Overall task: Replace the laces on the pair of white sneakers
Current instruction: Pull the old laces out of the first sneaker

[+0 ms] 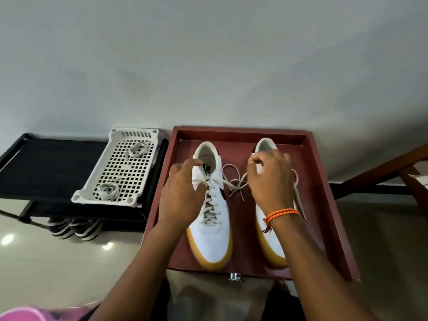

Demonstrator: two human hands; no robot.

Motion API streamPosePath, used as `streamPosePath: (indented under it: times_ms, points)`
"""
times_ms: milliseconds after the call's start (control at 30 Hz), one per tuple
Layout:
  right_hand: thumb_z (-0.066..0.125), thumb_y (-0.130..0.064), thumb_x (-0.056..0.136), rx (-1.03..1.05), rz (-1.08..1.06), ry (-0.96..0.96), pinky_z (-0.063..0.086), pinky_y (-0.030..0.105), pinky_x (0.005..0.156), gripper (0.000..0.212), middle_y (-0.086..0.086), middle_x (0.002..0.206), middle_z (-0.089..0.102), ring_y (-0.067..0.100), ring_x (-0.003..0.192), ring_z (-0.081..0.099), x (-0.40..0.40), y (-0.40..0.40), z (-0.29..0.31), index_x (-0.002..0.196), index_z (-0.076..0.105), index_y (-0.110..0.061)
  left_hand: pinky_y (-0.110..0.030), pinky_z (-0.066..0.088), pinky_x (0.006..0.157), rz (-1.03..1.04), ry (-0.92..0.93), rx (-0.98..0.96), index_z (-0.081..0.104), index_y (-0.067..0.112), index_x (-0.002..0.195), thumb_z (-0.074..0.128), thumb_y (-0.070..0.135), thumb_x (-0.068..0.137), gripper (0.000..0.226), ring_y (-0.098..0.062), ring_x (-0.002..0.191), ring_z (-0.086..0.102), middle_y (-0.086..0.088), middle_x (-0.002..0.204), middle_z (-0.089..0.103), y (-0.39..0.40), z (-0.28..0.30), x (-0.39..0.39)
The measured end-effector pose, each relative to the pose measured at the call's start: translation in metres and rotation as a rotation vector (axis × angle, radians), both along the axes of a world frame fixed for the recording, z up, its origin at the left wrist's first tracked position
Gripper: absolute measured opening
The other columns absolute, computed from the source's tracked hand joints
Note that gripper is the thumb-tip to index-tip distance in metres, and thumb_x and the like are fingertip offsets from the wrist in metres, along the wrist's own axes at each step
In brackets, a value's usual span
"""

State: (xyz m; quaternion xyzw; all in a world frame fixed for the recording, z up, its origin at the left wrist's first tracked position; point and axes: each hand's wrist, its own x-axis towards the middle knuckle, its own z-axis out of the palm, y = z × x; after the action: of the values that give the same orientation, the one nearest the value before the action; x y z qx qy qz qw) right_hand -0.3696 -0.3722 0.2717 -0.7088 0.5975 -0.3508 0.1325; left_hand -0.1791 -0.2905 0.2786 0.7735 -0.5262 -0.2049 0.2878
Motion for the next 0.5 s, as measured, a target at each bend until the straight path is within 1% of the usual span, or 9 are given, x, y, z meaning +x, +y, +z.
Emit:
streamPosePath:
  times_ms: [67, 100, 167, 200, 267, 300, 333, 433, 500]
  points:
    - [0.060, -0.021, 0.092, 0.078, 0.163, -0.068, 0.054, 0.039, 0.080, 0.015, -0.004, 0.094, 0.069, 0.022, 0.094, 0.060, 0.016, 0.006, -0.004, 0.091, 0.074, -0.024, -0.035, 0.052, 0.082, -0.076, 0.056, 0.023, 0.054, 0.041, 0.144, 0.078, 0.030, 0.093, 0.058, -0.016, 0.098, 0.061, -0.003, 0.123, 0.058, 0.001, -0.011, 0.009]
    - [0.059, -0.022, 0.092, 0.111, 0.231, -0.076, 0.055, 0.040, 0.079, 0.016, -0.007, 0.093, 0.067, 0.019, 0.093, 0.061, 0.022, 0.007, -0.005, 0.094, 0.074, -0.026, -0.036, 0.052, 0.084, -0.107, 0.077, 0.025, 0.054, 0.044, 0.144, 0.080, 0.034, 0.090, 0.060, -0.015, 0.099, 0.059, -0.004, 0.119, 0.058, -0.003, -0.013, 0.013]
    - [0.062, -0.020, 0.094, 0.131, 0.314, -0.066, 0.054, 0.039, 0.080, 0.019, -0.010, 0.092, 0.063, 0.017, 0.092, 0.059, 0.032, 0.012, -0.008, 0.104, 0.075, -0.028, -0.038, 0.056, 0.085, -0.126, 0.144, 0.000, 0.062, 0.047, 0.134, 0.083, 0.039, 0.087, 0.053, -0.011, 0.097, 0.059, -0.002, 0.111, 0.056, -0.010, -0.017, 0.021]
    - [0.062, -0.019, 0.095, 0.126, 0.340, -0.073, 0.053, 0.037, 0.079, 0.021, -0.012, 0.092, 0.059, 0.015, 0.091, 0.059, 0.035, 0.015, -0.009, 0.108, 0.075, -0.028, -0.040, 0.059, 0.085, -0.126, 0.196, -0.021, 0.067, 0.046, 0.126, 0.085, 0.037, 0.085, 0.046, -0.009, 0.095, 0.060, 0.000, 0.108, 0.054, -0.013, -0.017, 0.025]
    - [0.064, -0.019, 0.097, 0.147, 0.370, -0.077, 0.053, 0.034, 0.077, 0.024, -0.015, 0.091, 0.052, 0.010, 0.087, 0.057, 0.042, 0.018, -0.011, 0.115, 0.076, -0.029, -0.046, 0.064, 0.086, -0.150, 0.315, -0.043, 0.073, 0.043, 0.115, 0.089, 0.031, 0.084, 0.036, -0.012, 0.090, 0.065, 0.002, 0.108, 0.052, -0.016, -0.020, 0.032]
    - [0.064, -0.021, 0.098, 0.171, 0.379, -0.064, 0.054, 0.033, 0.076, 0.024, -0.015, 0.093, 0.052, 0.008, 0.085, 0.057, 0.046, 0.018, -0.014, 0.116, 0.075, -0.031, -0.046, 0.064, 0.086, -0.171, 0.347, -0.041, 0.073, 0.044, 0.113, 0.090, 0.030, 0.083, 0.037, -0.014, 0.088, 0.066, 0.002, 0.109, 0.051, -0.015, -0.022, 0.036]
    - [0.064, -0.023, 0.099, 0.198, 0.387, -0.052, 0.055, 0.034, 0.076, 0.023, -0.014, 0.095, 0.052, 0.007, 0.086, 0.058, 0.048, 0.018, -0.016, 0.117, 0.075, -0.032, -0.044, 0.063, 0.088, -0.192, 0.336, -0.037, 0.072, 0.045, 0.114, 0.091, 0.031, 0.082, 0.040, -0.014, 0.089, 0.066, 0.003, 0.111, 0.052, -0.014, -0.024, 0.039]
    - [0.064, -0.028, 0.099, 0.232, 0.407, -0.048, 0.058, 0.040, 0.074, 0.019, -0.011, 0.100, 0.051, 0.009, 0.090, 0.060, 0.054, 0.018, -0.020, 0.113, 0.075, -0.034, -0.031, 0.055, 0.088, -0.230, 0.214, -0.024, 0.066, 0.046, 0.125, 0.092, 0.038, 0.078, 0.054, -0.001, 0.090, 0.058, 0.009, 0.115, 0.052, -0.009, -0.027, 0.044]
    - [0.065, -0.029, 0.097, 0.226, 0.397, -0.015, 0.058, 0.042, 0.070, 0.015, -0.011, 0.100, 0.047, 0.010, 0.087, 0.059, 0.060, 0.020, -0.019, 0.109, 0.074, -0.032, -0.033, 0.056, 0.087, -0.246, 0.158, -0.018, 0.061, 0.048, 0.129, 0.090, 0.046, 0.077, 0.060, 0.000, 0.093, 0.058, 0.010, 0.119, 0.051, -0.007, -0.026, 0.044]
